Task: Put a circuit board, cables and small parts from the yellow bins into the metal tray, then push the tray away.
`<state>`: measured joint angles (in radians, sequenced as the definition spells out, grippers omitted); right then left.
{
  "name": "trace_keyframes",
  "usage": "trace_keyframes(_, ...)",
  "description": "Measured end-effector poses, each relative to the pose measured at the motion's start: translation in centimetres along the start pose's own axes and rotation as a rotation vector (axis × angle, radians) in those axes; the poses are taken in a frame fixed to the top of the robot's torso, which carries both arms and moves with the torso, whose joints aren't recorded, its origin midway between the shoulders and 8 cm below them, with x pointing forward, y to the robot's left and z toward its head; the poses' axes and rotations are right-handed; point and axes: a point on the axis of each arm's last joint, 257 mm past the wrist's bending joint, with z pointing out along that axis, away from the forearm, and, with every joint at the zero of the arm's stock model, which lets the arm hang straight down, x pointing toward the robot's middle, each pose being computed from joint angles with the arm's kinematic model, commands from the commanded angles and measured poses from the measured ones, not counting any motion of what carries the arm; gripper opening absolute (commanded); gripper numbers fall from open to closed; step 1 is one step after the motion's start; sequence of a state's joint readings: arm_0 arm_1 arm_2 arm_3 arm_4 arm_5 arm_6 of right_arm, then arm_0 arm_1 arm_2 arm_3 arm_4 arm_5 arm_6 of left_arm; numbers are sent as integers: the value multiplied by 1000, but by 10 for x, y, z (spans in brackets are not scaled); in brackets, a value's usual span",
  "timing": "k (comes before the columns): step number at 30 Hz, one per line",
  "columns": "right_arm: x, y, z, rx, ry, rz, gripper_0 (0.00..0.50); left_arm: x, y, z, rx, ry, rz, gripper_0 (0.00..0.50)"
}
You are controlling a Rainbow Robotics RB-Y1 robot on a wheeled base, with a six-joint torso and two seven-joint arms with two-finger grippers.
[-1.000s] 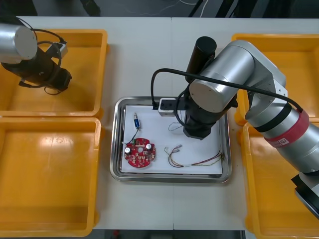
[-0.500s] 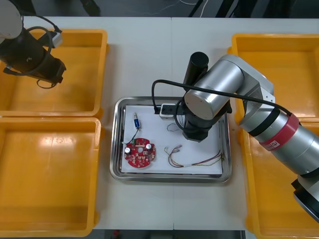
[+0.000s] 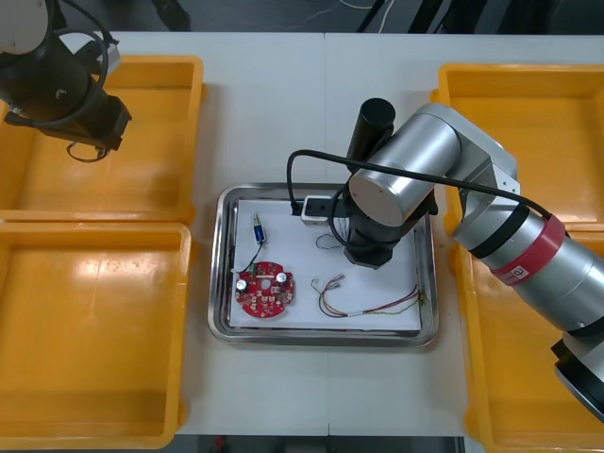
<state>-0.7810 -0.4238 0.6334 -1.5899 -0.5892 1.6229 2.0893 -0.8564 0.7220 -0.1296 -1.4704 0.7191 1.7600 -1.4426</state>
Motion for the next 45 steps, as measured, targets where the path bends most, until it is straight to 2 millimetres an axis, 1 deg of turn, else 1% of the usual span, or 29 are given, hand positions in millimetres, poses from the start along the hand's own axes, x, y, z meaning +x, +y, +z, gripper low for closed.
trace_keyframes(3, -1, 1, -5, -5, -3, -2, 500, 2, -6, -6, -7, 4, -19, 0)
trace_keyframes(7, -1, 2, -18, -12, -5, -3, 500, 4, -16, -11, -10, 8, 8, 0)
trace_keyframes(10, -2, 4, -31, -12, -7, -10, 500, 5, -25, -14, -10, 8, 28, 0)
trace_keyframes(16, 10, 7, -61, -29, 19, 14, 500, 4, -37, -17, 3, 2, 39, 0)
trace_keyframes(18, 10, 7, -72, -30, 9, 73, 500, 4, -39, -16, 4, 2, 15, 0)
trace_keyframes(22, -5, -3, -99, 25, -74, 247, 500, 4, -41, -16, 6, 2, -30, 0)
trace_keyframes(26, -15, -8, -126, 71, -150, 285, 500, 4, -41, -15, 6, 2, -42, 0)
trace_keyframes(29, -14, -6, -142, 68, -192, 371, 500, 4, -41, -16, 6, 1, -42, 0)
trace_keyframes(33, 3, -10, -161, 59, -230, 566, 500, 4, -41, -16, 6, 0, -41, 0)
trace_keyframes(36, 22, -14, -172, 71, -245, 622, 500, 5, -43, -17, -5, 2, -36, 0)
trace_keyframes(38, 37, -15, -176, 65, -246, 696, 500, 6, -46, -18, -16, 3, -28, 0)
trace_keyframes(42, 68, -20, -180, 52, -235, 910, 500, 2, -63, -21, -1, -16, -10, 0)
trace_keyframes(45, 90, -25, -181, 63, -219, 974, 500, -3, -80, -25, 18, -42, -31, 0)
